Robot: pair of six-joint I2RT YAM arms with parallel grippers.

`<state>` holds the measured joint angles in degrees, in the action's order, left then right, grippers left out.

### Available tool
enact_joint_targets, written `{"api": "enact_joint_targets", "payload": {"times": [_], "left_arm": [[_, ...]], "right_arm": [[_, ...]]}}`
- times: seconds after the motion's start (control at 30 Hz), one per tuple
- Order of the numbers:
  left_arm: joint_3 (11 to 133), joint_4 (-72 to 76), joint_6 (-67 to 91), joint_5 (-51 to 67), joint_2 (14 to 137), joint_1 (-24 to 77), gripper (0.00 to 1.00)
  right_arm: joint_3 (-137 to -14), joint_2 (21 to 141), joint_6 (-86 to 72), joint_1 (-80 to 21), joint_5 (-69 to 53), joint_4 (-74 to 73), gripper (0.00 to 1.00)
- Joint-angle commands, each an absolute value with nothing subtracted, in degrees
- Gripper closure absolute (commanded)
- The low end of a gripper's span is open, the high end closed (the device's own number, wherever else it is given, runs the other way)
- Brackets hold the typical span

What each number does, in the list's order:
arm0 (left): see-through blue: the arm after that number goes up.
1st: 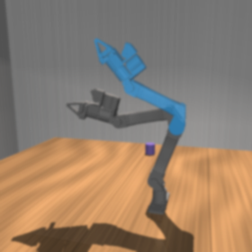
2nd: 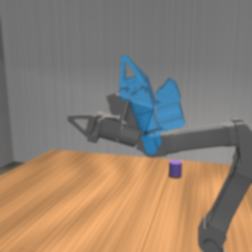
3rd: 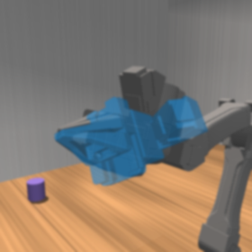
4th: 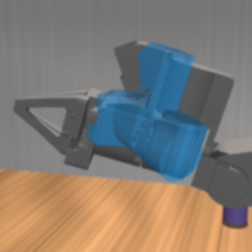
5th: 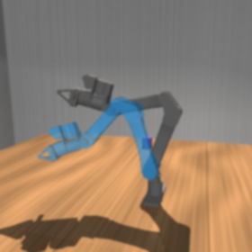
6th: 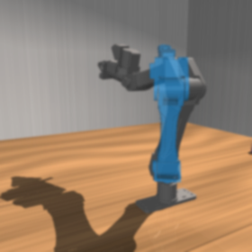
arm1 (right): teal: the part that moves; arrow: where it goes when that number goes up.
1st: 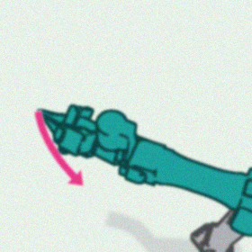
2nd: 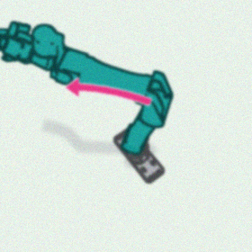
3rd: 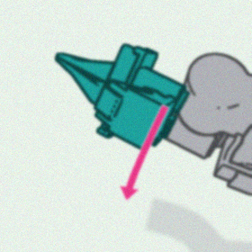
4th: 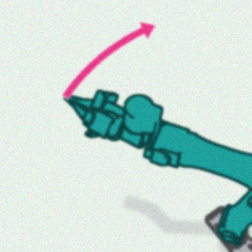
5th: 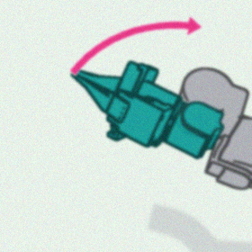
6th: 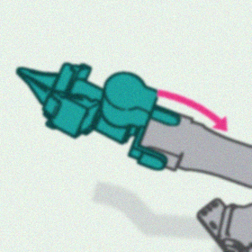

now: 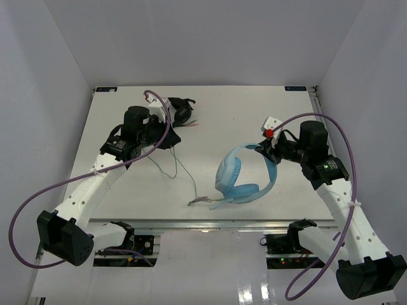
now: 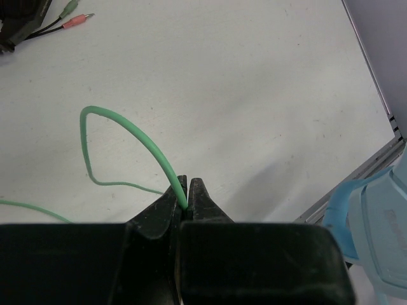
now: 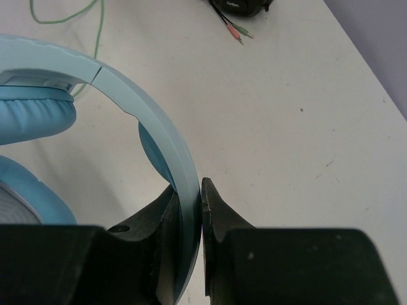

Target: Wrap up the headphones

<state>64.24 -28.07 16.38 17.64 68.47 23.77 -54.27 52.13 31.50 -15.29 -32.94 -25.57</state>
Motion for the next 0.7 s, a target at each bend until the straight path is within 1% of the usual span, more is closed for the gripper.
{"api": "enact_joint_targets", "payload": {"times": [0.0,0.13,0.27,0.37,0.4,0.43,0.5,0.6,0.67], "left_arm": [[68.6,-30.5,13.8,22.3,68.7,22.7,1.00],[74.1,-30.4,15.6,22.6,71.8,22.7,1.00],[85.8,-28.4,22.0,24.5,78.5,22.7,1.00],[98.9,-27.7,26.8,25.6,85.2,23.2,1.00],[99.3,-27.7,26.9,25.8,86.9,23.2,1.00],[105.4,-28.0,29.0,25.8,89.3,24.0,1.00],[111.8,-29.1,30.6,25.3,92.6,25.2,1.00],[118.7,-30.9,31.6,24.6,95.5,26.8,1.00],[120.3,-31.6,31.6,23.5,95.4,27.4,1.00]], "right_arm": [[-58.4,51.0,41.4,-15.2,-40.1,-30.0,0.92],[-58.7,51.0,46.9,-16.1,-40.5,-34.1,0.92],[-58.2,51.4,45.9,-20.0,-36.0,-32.9,0.92],[-58.0,52.0,43.6,-23.4,-31.7,-30.9,0.92],[-58.1,52.1,42.9,-24.5,-30.5,-30.9,0.92],[-58.4,53.1,42.2,-27.3,-28.2,-30.3,0.92],[-58.8,54.5,40.5,-30.9,-22.1,-29.2,0.92],[-58.8,56.6,37.4,-34.4,-13.7,-25.9,0.92],[-59.0,57.8,35.0,-34.5,-10.6,-24.1,0.92]]}}
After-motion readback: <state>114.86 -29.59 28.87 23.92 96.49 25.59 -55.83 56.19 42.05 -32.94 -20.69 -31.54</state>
